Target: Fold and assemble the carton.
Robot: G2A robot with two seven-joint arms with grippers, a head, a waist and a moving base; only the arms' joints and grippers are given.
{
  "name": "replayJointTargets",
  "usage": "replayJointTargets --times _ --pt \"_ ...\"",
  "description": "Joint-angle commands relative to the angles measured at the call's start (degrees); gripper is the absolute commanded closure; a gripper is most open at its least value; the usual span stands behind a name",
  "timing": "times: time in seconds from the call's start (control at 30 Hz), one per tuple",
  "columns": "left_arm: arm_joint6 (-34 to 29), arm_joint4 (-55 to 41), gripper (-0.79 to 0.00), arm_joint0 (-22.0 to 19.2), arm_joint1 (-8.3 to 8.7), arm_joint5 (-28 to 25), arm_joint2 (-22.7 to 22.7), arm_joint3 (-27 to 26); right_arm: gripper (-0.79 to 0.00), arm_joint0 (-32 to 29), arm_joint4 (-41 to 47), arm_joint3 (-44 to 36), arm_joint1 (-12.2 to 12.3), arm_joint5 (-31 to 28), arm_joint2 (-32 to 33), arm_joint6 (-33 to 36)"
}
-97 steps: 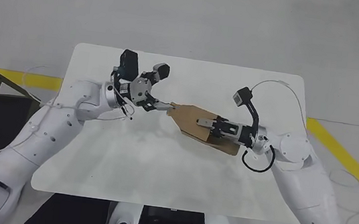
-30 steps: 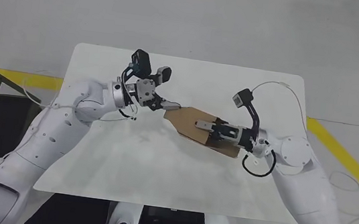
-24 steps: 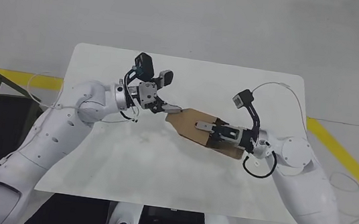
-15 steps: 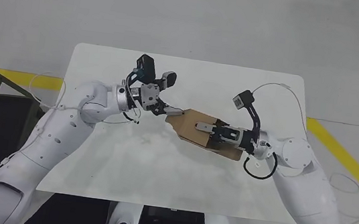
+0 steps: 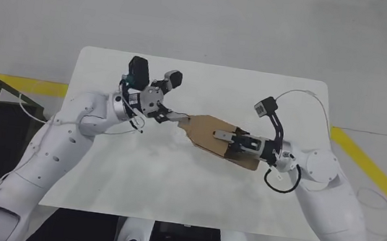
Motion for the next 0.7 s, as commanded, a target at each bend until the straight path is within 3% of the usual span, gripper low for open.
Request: replayJointTargets --times 0.0,0.23,0.67 --pt "2.72 1.96 -0.785 1.77 0.26 -1.05 -1.69 -0.81 0.0 -0.29 1.52 0.33 -0.01 -0.55 0.63 -0.65" --pt "4.02 8.85 -0.785 4.51 0.31 -2.74 -2.02 -1.32 0.0 -1.18 5.51 0.59 -0.06 -2.05 1.91 -0.96" --pt "-0.96 5.37 -0.785 -1.57 -1.84 -2.03 4.13 1.61 0.0 -0.95 5.03 0.02 -0.3 -1.87 0.89 -0.4"
